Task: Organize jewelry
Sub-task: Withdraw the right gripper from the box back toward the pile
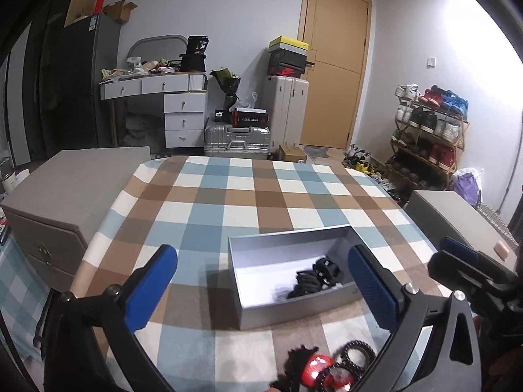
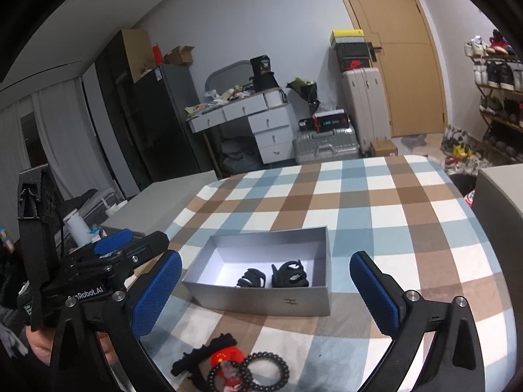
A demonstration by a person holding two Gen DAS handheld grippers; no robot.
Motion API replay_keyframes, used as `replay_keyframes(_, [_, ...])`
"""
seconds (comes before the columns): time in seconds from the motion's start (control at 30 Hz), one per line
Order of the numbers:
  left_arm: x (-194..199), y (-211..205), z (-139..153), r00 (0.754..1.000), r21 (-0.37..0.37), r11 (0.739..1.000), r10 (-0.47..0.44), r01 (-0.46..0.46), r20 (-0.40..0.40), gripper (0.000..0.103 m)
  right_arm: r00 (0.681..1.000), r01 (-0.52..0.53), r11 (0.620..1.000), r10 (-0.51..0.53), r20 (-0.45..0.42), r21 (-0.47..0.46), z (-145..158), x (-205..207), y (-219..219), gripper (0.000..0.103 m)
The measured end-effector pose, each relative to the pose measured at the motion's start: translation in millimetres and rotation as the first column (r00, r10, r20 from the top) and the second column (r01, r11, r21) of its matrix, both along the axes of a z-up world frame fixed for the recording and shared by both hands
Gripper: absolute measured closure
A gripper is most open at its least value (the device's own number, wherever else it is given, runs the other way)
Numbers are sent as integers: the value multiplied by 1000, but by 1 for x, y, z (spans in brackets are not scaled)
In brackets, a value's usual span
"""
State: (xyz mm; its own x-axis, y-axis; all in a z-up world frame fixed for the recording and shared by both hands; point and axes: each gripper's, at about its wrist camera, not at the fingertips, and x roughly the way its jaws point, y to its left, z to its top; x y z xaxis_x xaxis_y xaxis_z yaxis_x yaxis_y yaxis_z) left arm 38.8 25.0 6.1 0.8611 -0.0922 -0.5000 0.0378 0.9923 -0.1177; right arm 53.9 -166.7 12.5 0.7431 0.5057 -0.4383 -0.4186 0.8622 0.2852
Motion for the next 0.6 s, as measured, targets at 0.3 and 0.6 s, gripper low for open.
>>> replay_keyframes(0.3, [-26,-7,-6,1000,49,999,19,-20,24,1,998,39,999,-38,53,-5,-1,-32,-10,0])
replay_keyframes(0.6, [-47,-3,-29,998,54,997,50,-49,-26,1,999,51,997,-51,3,-53,-23,-51,-13,0])
